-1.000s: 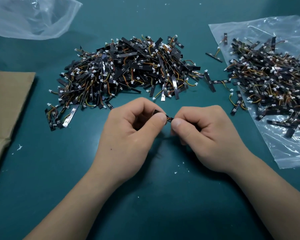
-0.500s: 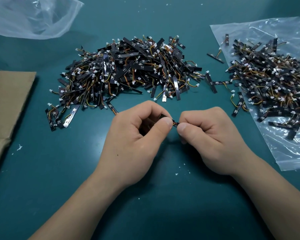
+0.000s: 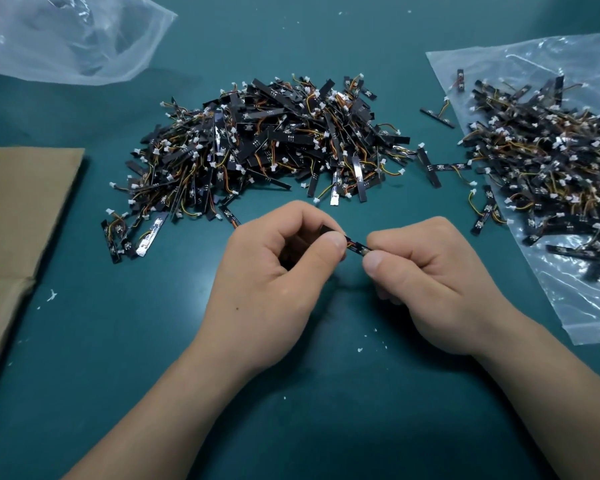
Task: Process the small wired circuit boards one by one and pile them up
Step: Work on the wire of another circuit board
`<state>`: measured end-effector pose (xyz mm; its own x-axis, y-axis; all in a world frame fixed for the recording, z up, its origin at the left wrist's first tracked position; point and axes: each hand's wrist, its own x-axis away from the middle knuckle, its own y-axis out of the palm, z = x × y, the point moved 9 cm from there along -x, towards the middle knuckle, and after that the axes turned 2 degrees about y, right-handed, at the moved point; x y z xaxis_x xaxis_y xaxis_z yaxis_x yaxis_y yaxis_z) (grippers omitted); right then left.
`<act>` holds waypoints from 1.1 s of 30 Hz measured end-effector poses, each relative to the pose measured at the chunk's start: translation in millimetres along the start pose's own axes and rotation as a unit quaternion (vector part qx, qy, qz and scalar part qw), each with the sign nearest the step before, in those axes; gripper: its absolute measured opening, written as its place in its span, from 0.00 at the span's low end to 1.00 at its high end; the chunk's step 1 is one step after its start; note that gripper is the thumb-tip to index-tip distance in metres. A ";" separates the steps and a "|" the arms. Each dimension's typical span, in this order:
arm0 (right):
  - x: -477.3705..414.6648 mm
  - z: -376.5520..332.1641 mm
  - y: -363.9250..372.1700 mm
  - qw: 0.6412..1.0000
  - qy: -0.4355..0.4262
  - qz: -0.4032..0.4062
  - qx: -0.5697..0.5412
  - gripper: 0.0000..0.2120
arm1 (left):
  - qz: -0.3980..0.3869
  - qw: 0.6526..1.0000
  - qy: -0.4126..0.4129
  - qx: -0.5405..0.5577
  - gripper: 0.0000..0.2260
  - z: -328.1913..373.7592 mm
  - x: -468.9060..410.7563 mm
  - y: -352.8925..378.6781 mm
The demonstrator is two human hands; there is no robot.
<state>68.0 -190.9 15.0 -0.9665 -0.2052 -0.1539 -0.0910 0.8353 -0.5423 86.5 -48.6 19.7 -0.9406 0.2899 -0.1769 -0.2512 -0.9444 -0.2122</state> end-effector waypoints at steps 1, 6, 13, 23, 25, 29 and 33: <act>1.0 -0.2 -2.1 1.000 -0.004 0.009 -0.009 0.21 | 0.004 1.000 0.003 -0.001 0.05 2.3 0.1 0.3; 5.2 9.1 -32.6 0.969 0.023 0.191 -0.154 0.12 | 0.167 0.957 0.091 -0.219 0.14 27.3 11.2 -26.2; -0.7 4.9 -2.5 0.982 0.066 0.069 0.161 0.11 | 0.022 0.940 -0.009 -0.341 0.37 -10.4 3.7 -2.6; -1.0 2.6 -4.4 0.984 0.079 0.063 0.150 0.10 | 0.042 0.981 -0.016 -0.191 0.28 -8.6 4.3 -7.1; -1.0 0.0 -1.5 0.983 0.072 0.045 0.162 0.13 | 0.032 0.986 -0.012 -0.165 0.27 -7.4 3.5 -4.2; -1.0 -4.8 7.7 0.971 0.051 0.016 0.234 0.16 | 0.024 0.998 -0.008 -0.064 0.25 -8.1 2.2 -5.5; -1.7 -1.2 4.0 0.973 0.059 0.037 0.222 0.07 | 0.045 0.999 0.008 -0.021 0.24 -6.8 -1.2 -12.6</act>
<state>69.0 -186.6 14.1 -0.9898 -0.0706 -0.1236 0.0666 0.5381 -0.8403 92.3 -36.0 16.1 -0.9552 0.2069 -0.2114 -0.1559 -0.9596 -0.2344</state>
